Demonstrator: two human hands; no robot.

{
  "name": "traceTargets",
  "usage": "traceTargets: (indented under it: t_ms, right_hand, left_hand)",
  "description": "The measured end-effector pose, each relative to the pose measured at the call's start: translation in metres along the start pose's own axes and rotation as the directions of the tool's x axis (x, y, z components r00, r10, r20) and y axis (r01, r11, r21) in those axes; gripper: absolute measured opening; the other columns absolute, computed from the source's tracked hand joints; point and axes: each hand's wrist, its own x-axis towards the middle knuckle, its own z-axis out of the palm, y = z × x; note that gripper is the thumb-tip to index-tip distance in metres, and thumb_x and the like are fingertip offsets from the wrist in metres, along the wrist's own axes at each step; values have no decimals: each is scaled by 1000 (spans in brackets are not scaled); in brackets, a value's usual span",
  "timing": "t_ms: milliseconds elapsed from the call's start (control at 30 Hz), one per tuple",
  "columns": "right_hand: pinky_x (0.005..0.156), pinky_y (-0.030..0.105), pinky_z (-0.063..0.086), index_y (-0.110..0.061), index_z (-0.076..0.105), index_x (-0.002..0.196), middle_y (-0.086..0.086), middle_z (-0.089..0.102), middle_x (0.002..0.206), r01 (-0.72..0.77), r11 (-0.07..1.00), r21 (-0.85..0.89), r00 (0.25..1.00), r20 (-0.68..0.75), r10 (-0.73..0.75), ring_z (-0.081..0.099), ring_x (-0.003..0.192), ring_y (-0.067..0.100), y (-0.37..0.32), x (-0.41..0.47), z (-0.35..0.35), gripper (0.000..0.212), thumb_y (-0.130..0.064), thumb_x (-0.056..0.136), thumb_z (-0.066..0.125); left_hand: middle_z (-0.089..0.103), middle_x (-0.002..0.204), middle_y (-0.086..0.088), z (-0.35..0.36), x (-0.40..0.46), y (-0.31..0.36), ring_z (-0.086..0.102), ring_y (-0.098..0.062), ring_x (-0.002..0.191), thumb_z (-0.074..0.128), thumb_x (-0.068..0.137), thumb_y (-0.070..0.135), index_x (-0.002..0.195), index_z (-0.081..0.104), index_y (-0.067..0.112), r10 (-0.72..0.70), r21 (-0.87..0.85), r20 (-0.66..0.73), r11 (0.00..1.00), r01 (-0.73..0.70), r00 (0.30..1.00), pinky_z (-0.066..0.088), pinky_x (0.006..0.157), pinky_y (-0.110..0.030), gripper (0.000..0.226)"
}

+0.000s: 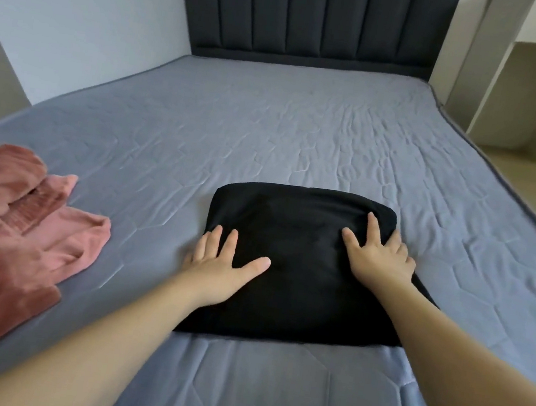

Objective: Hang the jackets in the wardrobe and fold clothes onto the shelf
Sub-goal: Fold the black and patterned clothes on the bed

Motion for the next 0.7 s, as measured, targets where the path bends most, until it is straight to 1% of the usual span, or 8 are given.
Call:
traceTargets:
  t_ms: [133, 233, 300, 400, 467, 567, 633, 700]
  right_hand:
    - [110, 50, 21, -24, -1, 155, 20, 30, 152, -108, 993, 54, 991, -68, 111, 29, 137, 38, -10, 20, -6, 102, -88, 77, 13]
    - [106, 47, 28, -4, 31, 144, 22, 41, 140, -147, 986, 78, 964, -211, 161, 37, 129, 39, -20, 43, -4, 104, -85, 79, 26]
    - [99, 47, 36, -2, 48, 126, 20, 52, 126, -118, 989, 94, 957, -254, 138, 47, 119, 39, -26, 66, 2, 98, -86, 78, 32]
    - [77, 39, 48, -8, 57, 102, 10, 63, 99, -88, 986, 143, 967, -226, 119, 60, 92, 32, -30, 94, 5, 90, -89, 69, 37]
    - [60, 32, 42, -16, 59, 83, 3, 63, 82, -50, 986, 161, 974, -210, 84, 59, 74, 25, -30, 97, 3, 77, -88, 66, 40]
    - [62, 32, 43, -19, 59, 80, -1, 63, 79, -40, 965, 260, 990, -119, 73, 59, 74, 22, -29, 74, -4, 63, -81, 71, 50]
    - [78, 38, 52, -18, 65, 91, 1, 66, 86, -88, 882, 464, 996, 16, 91, 64, 86, 26, -34, 50, -12, 54, -69, 74, 63]
    - [82, 40, 56, -16, 70, 96, 5, 72, 90, -190, 655, 732, 980, 185, 77, 69, 85, 26, -49, 20, -35, 40, -50, 76, 76]
  left_hand:
    - [12, 162, -5, -8, 42, 22, 11, -34, 147, 27, 81, 83, 154, 5, 39, -262, -299, -251, 937, 183, 932, 15, 118, -51, 88]
    - [54, 135, -15, -9, 80, 31, 48, -38, 124, 33, 91, 67, 140, 39, 15, -519, -538, -486, 812, 227, 703, 40, 105, -51, 72]
    - [63, 117, -14, -9, 105, 33, 57, -37, 109, 32, 90, 68, 124, 50, 11, -578, -595, -505, 771, 226, 641, 47, 92, -47, 69]
    - [65, 103, -9, -9, 136, 31, 62, -34, 97, 30, 84, 77, 112, 57, 14, -563, -537, -518, 800, 268, 643, 41, 73, -42, 74]
    - [66, 102, -7, -9, 140, 28, 62, -32, 95, 35, 84, 75, 110, 59, 16, -553, -515, -512, 810, 281, 657, 38, 70, -40, 69]
    - [62, 116, -8, -14, 126, 20, 60, -32, 104, 44, 92, 61, 123, 55, 15, -514, -559, -392, 792, 246, 763, 44, 79, -42, 57]
    - [58, 126, -9, -34, 112, 18, 56, -34, 113, 50, 95, 50, 133, 49, 13, -507, -746, -208, 636, 200, 836, 45, 92, -46, 53]
    - [59, 112, -4, -64, 86, 20, 58, -27, 99, 55, 96, 40, 123, 52, 13, -473, -883, -92, 446, 147, 876, 48, 85, -42, 38]
